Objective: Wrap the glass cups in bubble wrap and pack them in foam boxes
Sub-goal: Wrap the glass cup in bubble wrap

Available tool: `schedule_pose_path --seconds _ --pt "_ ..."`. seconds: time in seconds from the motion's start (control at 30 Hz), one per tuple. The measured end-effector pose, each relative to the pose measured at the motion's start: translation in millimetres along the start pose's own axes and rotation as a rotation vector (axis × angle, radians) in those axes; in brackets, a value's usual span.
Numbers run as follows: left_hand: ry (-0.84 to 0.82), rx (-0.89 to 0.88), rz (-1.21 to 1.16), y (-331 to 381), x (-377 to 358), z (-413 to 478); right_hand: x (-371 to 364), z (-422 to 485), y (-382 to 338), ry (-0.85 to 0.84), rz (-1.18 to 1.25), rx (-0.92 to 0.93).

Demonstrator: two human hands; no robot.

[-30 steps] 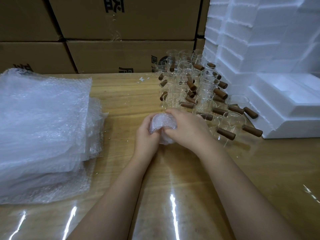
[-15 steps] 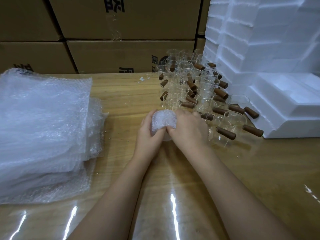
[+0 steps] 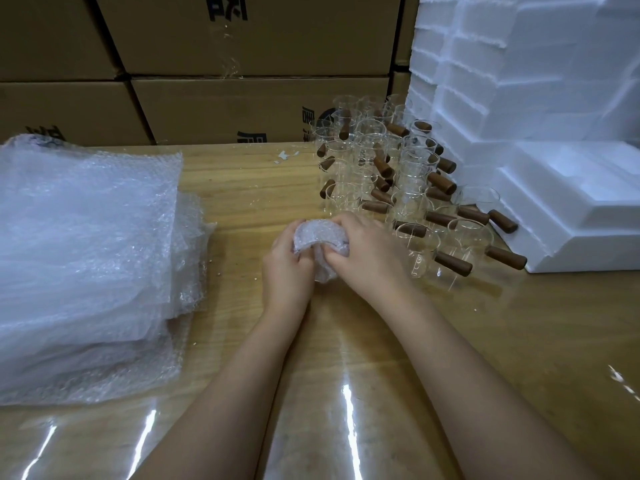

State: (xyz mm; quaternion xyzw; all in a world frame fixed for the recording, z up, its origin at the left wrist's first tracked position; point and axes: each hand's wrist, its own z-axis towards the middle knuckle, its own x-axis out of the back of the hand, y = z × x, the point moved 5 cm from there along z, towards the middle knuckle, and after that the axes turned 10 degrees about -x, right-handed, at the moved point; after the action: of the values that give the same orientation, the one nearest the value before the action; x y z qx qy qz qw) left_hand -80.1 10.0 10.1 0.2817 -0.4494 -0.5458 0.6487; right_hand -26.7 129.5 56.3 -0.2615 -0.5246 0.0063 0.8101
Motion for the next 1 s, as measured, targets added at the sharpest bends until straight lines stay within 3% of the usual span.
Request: schedule_pose_path --seconds 0.17,0.33,0.47,0.6,0.7,1.0 --pt "-0.188 -0.073 -0.248 8.6 -5.3 -4.7 6.4 5.2 10.6 -0.020 0.059 -0.160" --pt "-0.317 -0.342 -0.034 20.8 -7.5 -11.9 17.9 10.7 27.0 -0.219 0.258 -0.292" --pt "-0.264 -0.220 -0.077 13.8 -9.3 -9.1 20.0 6.4 19.6 -0.251 0.348 -0.160" --pt "-0.157 -0.072 -0.154 9.5 -3.1 -5.9 38.1 -4.6 -10.7 0.232 0.196 0.292" --pt "-0.125 -0.040 -0.182 12.0 0.0 -5.2 31.0 -16.9 -19.4 0.389 0.160 0.542" --pt "-0.154 -0.231 -0.046 17.9 4.5 -9.7 4.3 -29.8 -21.4 0.346 0.164 0.560"
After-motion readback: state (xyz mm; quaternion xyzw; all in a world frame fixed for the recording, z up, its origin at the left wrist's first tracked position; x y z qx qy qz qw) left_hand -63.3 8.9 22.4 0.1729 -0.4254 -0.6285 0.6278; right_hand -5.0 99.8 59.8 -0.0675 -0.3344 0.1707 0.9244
